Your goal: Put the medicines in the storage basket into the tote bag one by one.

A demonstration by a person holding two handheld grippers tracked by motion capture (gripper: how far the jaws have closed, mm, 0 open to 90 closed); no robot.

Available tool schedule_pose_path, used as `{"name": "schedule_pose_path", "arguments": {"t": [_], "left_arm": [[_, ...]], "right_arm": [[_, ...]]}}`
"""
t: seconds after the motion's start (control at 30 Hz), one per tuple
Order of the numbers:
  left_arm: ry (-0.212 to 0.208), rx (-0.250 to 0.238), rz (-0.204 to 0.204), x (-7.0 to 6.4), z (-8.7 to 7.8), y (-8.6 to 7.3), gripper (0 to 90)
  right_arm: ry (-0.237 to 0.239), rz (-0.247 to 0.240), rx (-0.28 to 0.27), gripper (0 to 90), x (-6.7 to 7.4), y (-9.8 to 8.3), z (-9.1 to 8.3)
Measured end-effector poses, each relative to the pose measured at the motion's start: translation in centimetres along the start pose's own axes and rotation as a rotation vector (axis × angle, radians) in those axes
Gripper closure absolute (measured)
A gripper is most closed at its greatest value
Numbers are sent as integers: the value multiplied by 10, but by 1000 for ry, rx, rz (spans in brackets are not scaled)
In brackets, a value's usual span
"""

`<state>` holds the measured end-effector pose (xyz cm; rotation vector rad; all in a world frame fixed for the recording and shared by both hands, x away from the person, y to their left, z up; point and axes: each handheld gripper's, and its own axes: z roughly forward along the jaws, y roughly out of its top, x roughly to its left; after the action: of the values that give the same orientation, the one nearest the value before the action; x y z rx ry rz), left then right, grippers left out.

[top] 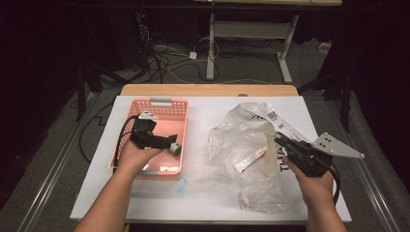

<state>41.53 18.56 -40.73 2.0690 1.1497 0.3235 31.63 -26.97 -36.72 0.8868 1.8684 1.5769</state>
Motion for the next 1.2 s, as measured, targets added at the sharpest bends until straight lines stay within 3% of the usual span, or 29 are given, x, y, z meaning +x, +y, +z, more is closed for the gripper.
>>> {"name": "schedule_pose_path", "arguments": {"t": [0.27, 0.47, 0.87, 1.2], "left_arm": [[-14, 131, 24, 3, 20, 3, 39], [-26, 196, 42, 3, 30, 0, 65], [-41, 284, 62, 2, 42, -3, 141], [-47, 349, 113, -3, 50, -4, 194]], "right_arm": [[0, -2, 0, 900, 0, 0, 0], [2, 1, -1, 900, 0, 0, 0], [5, 4, 3, 900, 0, -1, 2], [8, 1, 5, 900, 1, -1, 2]]}}
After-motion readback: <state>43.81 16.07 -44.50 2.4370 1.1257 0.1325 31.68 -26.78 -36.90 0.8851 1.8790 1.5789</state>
